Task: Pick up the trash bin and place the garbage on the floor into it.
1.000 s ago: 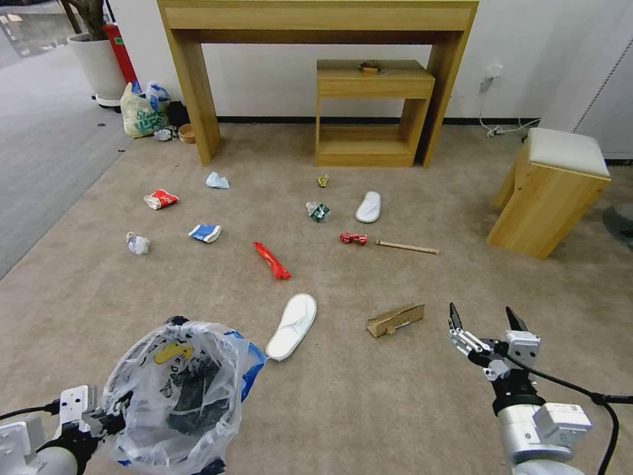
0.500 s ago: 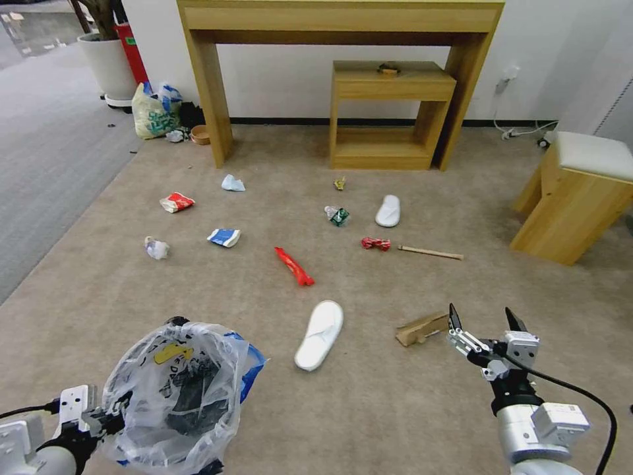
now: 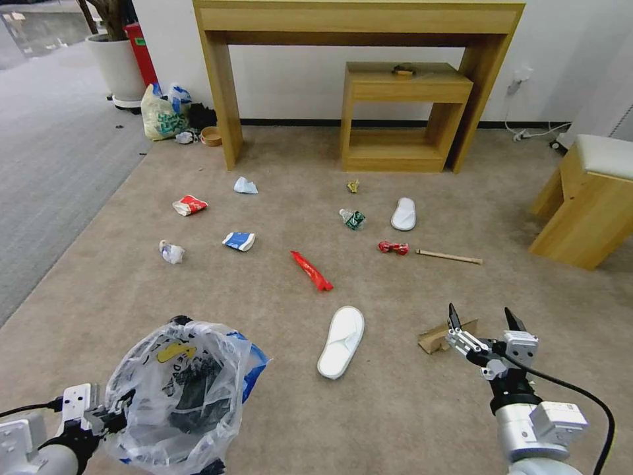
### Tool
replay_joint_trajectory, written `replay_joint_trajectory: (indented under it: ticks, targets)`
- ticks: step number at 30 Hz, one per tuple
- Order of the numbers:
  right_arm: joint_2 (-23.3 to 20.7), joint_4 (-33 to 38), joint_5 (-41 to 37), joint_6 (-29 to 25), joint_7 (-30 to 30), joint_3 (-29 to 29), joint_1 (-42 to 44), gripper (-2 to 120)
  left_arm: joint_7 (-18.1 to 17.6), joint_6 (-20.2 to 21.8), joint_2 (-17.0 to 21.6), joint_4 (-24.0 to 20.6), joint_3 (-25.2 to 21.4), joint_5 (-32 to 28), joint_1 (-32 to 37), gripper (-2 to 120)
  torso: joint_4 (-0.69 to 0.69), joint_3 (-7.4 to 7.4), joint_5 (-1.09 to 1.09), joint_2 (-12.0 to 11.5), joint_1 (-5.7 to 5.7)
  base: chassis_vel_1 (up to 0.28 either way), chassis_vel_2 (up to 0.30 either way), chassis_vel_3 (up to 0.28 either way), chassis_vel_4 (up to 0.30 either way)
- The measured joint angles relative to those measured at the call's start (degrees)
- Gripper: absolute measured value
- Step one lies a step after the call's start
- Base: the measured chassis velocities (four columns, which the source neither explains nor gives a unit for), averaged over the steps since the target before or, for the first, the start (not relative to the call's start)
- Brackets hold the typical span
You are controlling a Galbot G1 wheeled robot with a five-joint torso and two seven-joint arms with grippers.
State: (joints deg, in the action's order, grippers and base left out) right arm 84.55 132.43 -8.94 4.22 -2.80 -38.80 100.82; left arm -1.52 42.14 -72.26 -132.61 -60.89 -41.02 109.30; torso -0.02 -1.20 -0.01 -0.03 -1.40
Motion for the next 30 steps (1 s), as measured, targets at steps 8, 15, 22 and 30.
replay_joint_trajectory:
  ticks: [8, 15, 22, 30]
  targets:
    - [-0.7, -0.5, -0.6, 2.3, -0.8, 0.0, -0.9, 100, 0.1, 0.0, 0.5, 0.3, 0.1, -0.1, -0.6, 0, 0.0, 0.0, 0.01, 0.0, 0.0, -0.024, 0.042, 0.02, -0.038]
    - [-5.2, -1.5, -8.2, 8.7, -3.3, -0.2, -5.2, 100, -0.5, 0.0, 1.8, 1.0, 0.3, -0.7, -1.6, 0, 0.01, 0.0, 0.0, 0.0, -0.01, 0.0, 0.0, 0.0, 0.0]
    - [-9.2, -4.6, -19.0, 15.9, -6.1, -0.1, -10.9, 100, -0.9, 0.0, 2.6, 1.8, 0.9, -0.7, -2.6, 0, -0.01, 0.0, 0.0, 0.0, -0.01, 0.0, 0.0, 0.0, 0.0]
    - [-13.5, -13.3, -26.3, 22.7, -7.7, 3.1, -18.0, 100, -1.9, 0.0, 2.1, 1.8, 0.7, -0.6, -2.6, 0, 0.0, 0.0, 0.01, 0.0, 0.0, 0.0, 0.0, 0.0, 0.0]
